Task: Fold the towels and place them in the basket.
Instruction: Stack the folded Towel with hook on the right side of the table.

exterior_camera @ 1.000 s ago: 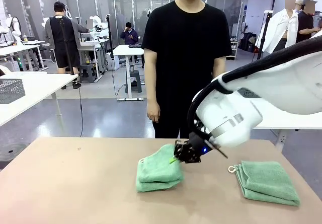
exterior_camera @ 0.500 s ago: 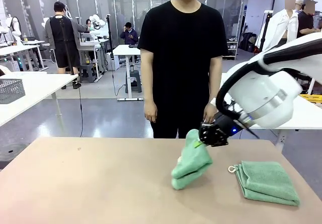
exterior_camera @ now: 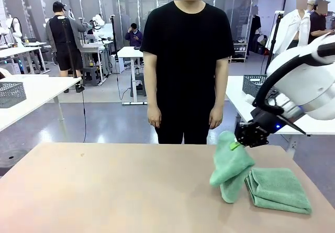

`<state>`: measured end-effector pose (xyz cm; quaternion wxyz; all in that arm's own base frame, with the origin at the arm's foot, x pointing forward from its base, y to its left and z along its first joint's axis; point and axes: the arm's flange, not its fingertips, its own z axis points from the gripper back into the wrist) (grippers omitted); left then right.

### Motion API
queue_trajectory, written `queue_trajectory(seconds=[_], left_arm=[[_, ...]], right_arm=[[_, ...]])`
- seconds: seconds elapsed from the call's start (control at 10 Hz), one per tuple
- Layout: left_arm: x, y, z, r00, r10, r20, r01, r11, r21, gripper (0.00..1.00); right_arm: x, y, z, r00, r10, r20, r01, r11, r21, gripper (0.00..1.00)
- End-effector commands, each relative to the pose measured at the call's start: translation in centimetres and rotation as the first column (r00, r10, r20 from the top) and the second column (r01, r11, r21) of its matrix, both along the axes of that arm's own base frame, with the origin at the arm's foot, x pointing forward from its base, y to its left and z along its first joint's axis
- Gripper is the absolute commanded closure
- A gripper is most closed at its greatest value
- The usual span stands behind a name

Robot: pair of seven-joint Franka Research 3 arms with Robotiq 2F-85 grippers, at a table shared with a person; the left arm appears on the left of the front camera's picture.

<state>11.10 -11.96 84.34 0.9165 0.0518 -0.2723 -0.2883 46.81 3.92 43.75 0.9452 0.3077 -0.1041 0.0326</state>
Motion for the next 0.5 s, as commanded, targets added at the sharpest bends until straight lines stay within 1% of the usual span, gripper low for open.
queue_trajectory(seconds=[0.0,0.4], left_arm=[[-1.1,-0.1,0.3,1.0,-0.01,0.012,0.01,1.0,0.001,0.0],[-1.1,-0.1,0.3,1.0,-0.01,0.012,0.01,1.0,0.001,0.0]], right_arm=[[-0.7,-2.3,0.6,1.0,0.007,0.016,-0.007,1.0,-0.003,0.93],[-1.4,-6.6,0.4,0.997,-0.013,0.075,0.02,0.996,-0.092,0.93]])
